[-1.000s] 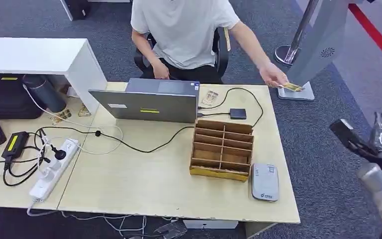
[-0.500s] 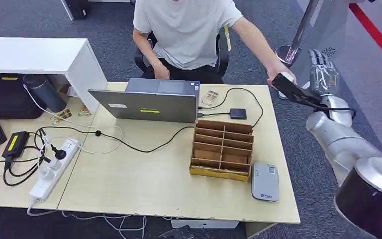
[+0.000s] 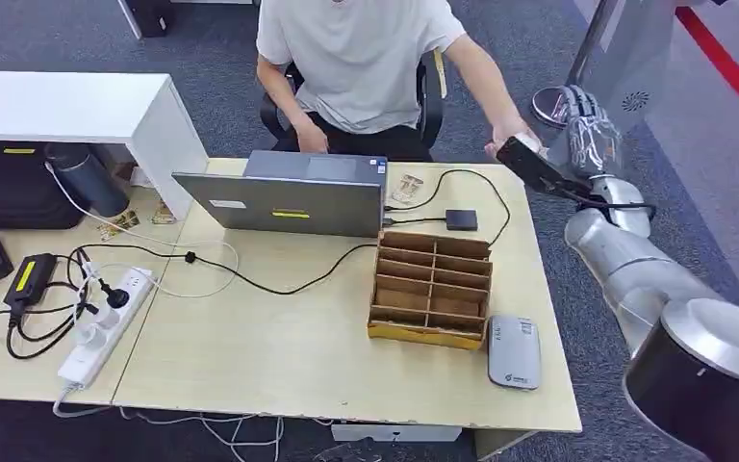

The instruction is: Pass the card to the sensor for recognition and then transmit it.

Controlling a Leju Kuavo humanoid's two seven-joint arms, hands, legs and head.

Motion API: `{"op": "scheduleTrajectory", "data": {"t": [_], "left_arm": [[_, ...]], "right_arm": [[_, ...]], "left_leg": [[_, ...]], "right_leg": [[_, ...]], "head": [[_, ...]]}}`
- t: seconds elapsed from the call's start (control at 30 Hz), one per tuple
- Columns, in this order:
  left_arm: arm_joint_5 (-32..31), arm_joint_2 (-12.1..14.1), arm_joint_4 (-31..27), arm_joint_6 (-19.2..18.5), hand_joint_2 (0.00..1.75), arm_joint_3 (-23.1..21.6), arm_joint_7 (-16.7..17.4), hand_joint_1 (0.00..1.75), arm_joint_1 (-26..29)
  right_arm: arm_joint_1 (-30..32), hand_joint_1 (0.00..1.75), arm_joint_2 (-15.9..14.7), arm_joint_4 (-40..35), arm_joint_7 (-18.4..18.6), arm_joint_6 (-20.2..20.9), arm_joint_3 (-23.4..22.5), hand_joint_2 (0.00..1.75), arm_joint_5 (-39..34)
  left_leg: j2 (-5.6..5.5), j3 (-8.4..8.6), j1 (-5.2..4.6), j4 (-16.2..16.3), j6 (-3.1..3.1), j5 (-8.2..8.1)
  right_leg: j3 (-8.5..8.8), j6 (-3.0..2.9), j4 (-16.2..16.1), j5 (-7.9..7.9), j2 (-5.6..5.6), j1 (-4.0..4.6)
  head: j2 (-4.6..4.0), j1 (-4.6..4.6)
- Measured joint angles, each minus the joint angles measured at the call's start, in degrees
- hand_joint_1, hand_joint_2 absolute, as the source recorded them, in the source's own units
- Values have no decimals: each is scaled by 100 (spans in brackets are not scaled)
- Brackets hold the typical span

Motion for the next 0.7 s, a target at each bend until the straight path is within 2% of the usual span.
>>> {"op": "scheduleTrajectory", "data": {"t": [0.2, 0.7], "left_arm": [[70, -2, 0, -17, 175, 0, -9, 0, 0], [157, -50, 0, 61, 175, 0, -101, 0, -110]], "right_arm": [[11, 175, -4, 35, -302, 0, 2, 175, -427], [-22, 175, -7, 57, -385, 0, 2, 175, -300]], "left_leg": [[1, 0, 0, 0, 0, 0], [1, -1, 0, 0, 0, 1]], "right_leg": [[-4, 0, 0, 0, 1, 1], [-3, -1, 2, 1, 2, 0]], "head": [[0, 0], [0, 0]]}}
